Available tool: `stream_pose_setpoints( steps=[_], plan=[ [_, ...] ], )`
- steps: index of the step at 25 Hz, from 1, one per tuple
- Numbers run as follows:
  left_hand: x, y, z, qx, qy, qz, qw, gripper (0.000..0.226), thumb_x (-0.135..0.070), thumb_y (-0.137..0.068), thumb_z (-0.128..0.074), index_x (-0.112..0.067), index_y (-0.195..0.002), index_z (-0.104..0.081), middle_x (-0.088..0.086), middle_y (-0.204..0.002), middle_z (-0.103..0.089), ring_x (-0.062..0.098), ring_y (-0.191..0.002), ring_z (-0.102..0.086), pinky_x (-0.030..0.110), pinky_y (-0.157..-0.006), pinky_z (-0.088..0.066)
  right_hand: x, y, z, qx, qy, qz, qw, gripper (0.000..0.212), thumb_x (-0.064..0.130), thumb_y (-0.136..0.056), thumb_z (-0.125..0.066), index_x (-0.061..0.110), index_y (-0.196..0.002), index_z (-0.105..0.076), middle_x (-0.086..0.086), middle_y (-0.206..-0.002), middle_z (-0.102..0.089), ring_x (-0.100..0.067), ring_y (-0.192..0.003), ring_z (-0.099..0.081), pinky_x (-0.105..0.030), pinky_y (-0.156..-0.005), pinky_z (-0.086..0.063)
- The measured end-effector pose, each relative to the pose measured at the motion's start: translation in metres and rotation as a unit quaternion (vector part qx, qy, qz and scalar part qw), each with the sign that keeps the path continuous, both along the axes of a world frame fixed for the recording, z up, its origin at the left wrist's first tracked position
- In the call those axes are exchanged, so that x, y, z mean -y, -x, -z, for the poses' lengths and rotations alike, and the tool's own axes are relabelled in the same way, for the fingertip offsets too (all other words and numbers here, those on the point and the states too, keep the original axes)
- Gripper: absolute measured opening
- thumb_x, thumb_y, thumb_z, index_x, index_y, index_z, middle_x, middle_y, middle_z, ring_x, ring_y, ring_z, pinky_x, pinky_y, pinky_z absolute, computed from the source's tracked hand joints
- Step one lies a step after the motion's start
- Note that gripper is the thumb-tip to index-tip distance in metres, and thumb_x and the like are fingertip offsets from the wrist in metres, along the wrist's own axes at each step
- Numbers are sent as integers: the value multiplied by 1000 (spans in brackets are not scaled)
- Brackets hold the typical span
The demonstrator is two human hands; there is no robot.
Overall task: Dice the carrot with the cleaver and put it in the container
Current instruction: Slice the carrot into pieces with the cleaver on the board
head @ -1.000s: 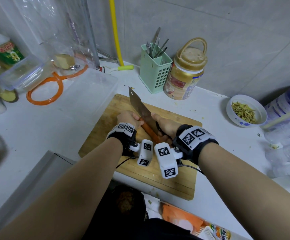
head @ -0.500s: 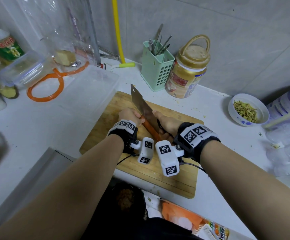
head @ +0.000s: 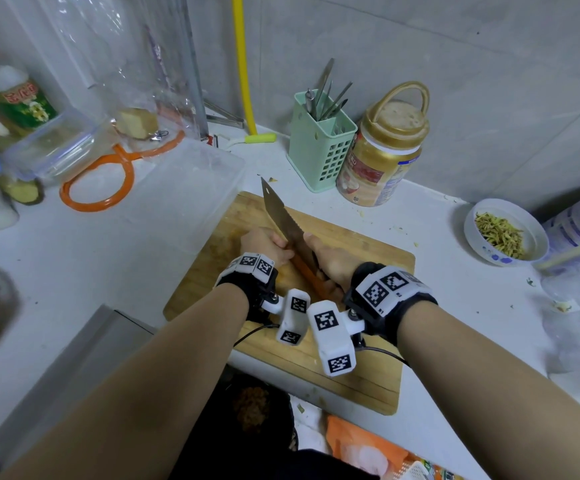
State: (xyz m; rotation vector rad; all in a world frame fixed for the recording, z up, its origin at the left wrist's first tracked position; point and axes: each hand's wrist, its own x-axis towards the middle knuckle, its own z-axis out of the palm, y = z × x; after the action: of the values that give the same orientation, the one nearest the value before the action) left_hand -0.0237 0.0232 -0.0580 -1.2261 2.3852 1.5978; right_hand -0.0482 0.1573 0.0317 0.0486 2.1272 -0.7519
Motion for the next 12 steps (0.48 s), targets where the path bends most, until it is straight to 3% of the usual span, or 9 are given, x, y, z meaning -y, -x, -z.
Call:
stream_pose_setpoints(
  steps=[1, 6, 10, 12],
  plan=[
    [0, 0, -1, -2, -2, -1, 1000, 21, -10, -75, -82, -17, -70, -63, 7, -76, -72, 6, -47, -62, 16, -56, -54, 0, 0, -1, -3, 2, 1, 1000, 68, 70, -91, -32, 10, -60, -42, -5, -46, -39, -19, -41, -36, -26, -46, -29],
    [0, 0, -1, -2, 5, 6, 1000, 22, -12, -74, -83, -18, -70, -63, 4, -72, -71, 1, -41, -58, 16, -52, -51, 0, -2, -6, -14, 5, 11, 1000, 62, 66, -93, -34, 12, -65, -42, -6, -60, -44, -20, -48, -41, -25, -46, -30],
    [2, -1, 2, -11, 19, 5, 1000, 21, -15, -70, -85, -18, -68, -64, 6, -74, -73, 20, -69, -71, 31, -76, -60, 8, -5, 4, -29, -4, 12, 1000, 63, 69, -90, -37, 10, -70, -48, -9, -65, -50, -22, -54, -48, -27, -50, -35],
    [2, -1, 1, -15, -1, 5, 1000, 19, -12, -71, -84, -16, -70, -66, 8, -76, -73, 21, -70, -72, 34, -77, -60, 9, -2, 4, -25, -2, 16, 1000, 63, 70, -90, -36, 12, -67, -45, -8, -61, -48, -22, -51, -46, -26, -48, -33]
  ],
)
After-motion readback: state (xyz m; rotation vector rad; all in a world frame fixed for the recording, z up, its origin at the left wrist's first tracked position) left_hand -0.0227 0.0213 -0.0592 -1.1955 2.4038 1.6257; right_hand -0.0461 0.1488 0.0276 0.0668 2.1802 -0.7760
